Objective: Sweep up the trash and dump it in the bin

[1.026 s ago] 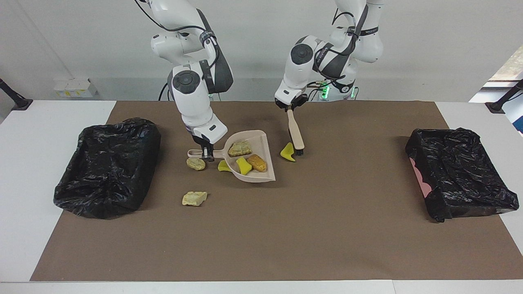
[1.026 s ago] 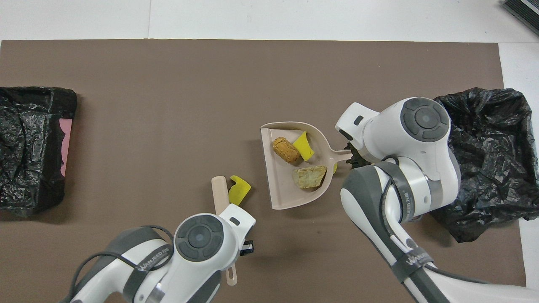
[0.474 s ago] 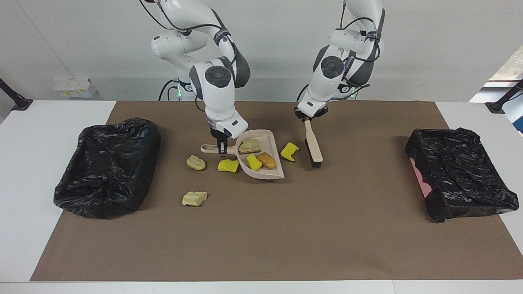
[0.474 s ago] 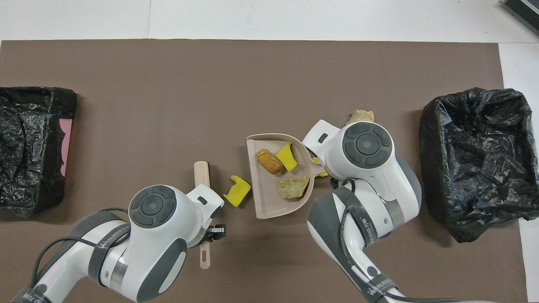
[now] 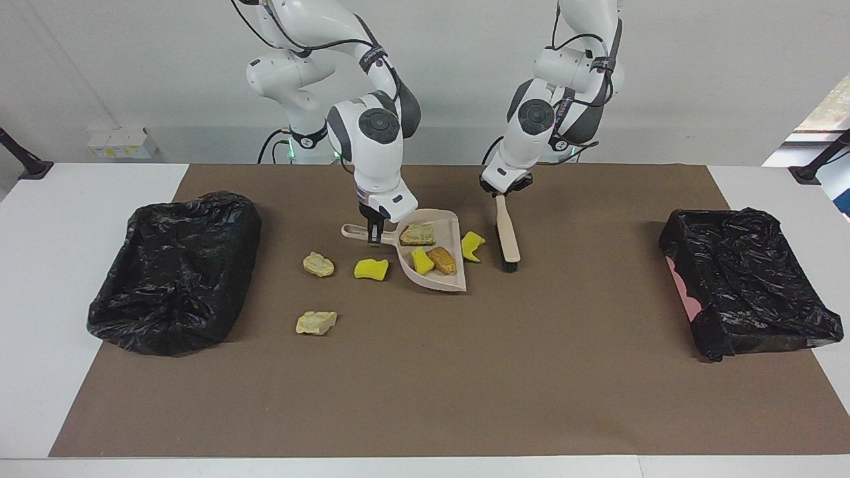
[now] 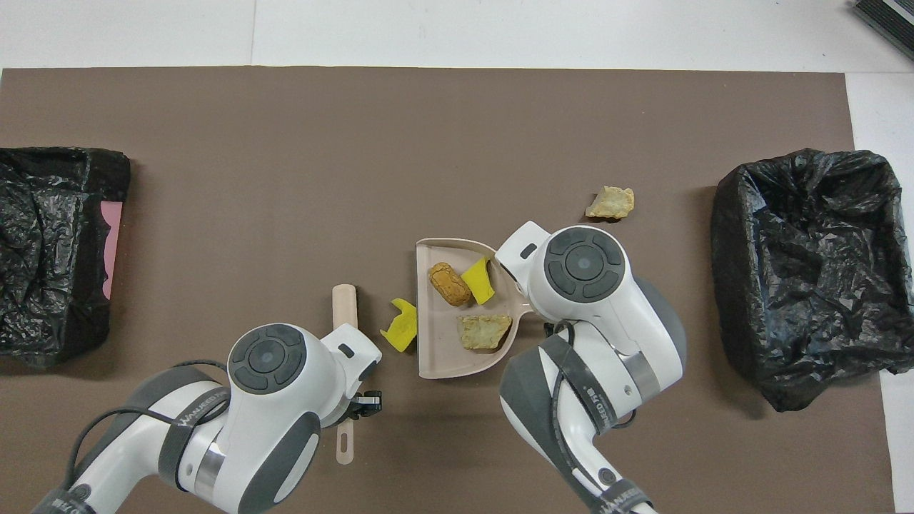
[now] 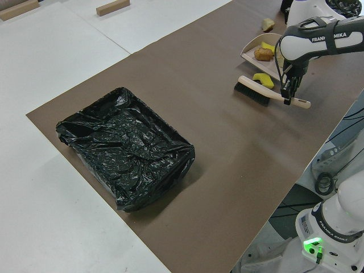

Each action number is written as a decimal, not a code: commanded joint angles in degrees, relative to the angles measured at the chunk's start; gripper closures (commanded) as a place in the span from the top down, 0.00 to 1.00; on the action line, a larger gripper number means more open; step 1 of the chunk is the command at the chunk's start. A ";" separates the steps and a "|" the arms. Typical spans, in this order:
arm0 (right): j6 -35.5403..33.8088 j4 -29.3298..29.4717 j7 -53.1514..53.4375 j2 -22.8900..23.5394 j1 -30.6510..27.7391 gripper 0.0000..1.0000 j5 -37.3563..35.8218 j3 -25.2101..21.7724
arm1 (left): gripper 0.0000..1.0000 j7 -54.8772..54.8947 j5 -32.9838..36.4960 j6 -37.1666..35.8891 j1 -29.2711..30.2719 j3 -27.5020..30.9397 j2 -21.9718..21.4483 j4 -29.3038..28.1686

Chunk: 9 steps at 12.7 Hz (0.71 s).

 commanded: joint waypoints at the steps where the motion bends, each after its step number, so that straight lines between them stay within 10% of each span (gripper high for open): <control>1: -3.30 -0.44 3.03 -1.18 -0.20 0.00 -3.03 0.08 | 0.00 0.60 0.50 1.62 0.00 -0.05 -1.37 -1.29; 9: -4.38 -2.37 8.65 -1.97 -0.11 0.00 -5.16 0.25 | 0.00 2.18 -0.21 4.44 -1.57 -0.14 -0.57 -0.58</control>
